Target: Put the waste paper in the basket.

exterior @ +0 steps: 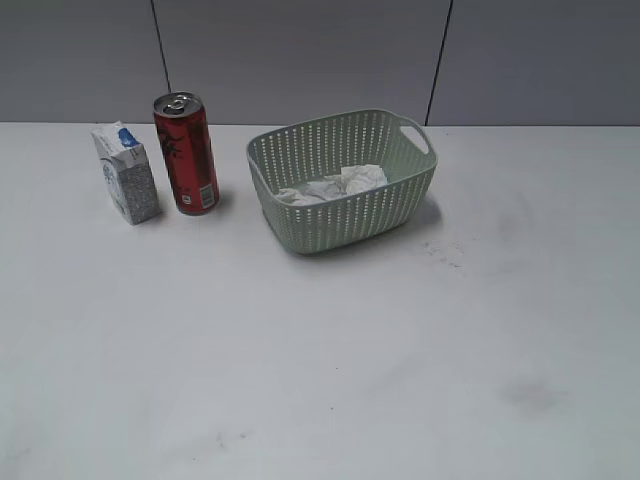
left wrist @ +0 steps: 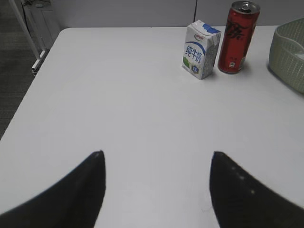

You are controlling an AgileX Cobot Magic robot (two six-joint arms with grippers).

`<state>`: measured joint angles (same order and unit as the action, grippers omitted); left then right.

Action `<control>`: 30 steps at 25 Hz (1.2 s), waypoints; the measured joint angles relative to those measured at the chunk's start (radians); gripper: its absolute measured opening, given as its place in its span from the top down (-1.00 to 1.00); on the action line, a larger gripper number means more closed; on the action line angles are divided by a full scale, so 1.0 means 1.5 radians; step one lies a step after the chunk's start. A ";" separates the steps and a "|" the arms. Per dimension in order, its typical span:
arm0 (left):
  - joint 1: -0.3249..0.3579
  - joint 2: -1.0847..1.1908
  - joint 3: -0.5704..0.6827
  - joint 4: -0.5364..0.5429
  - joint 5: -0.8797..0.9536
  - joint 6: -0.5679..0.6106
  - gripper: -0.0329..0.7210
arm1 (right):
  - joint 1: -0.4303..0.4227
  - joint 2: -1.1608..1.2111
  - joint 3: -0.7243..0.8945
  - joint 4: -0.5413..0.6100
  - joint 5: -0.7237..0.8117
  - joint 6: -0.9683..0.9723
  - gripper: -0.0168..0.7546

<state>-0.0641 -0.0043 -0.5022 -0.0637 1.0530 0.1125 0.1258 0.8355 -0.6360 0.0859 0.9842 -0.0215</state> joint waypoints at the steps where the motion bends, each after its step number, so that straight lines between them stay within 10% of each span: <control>1: 0.000 0.000 0.000 0.000 0.000 0.000 -0.46 | 0.000 -0.028 0.023 0.000 -0.003 -0.002 -0.57; 17: 0.000 0.000 0.000 0.000 0.000 0.000 -0.46 | 0.000 -0.538 0.143 0.001 -0.027 -0.062 -0.57; 30: 0.000 0.000 0.000 0.001 0.000 0.000 -0.46 | 0.000 -0.561 0.144 0.002 -0.027 -0.062 -0.57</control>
<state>-0.0641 -0.0043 -0.5018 -0.0616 1.0530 0.1125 0.1258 -0.0053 -0.4200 0.0892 0.9431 -0.1141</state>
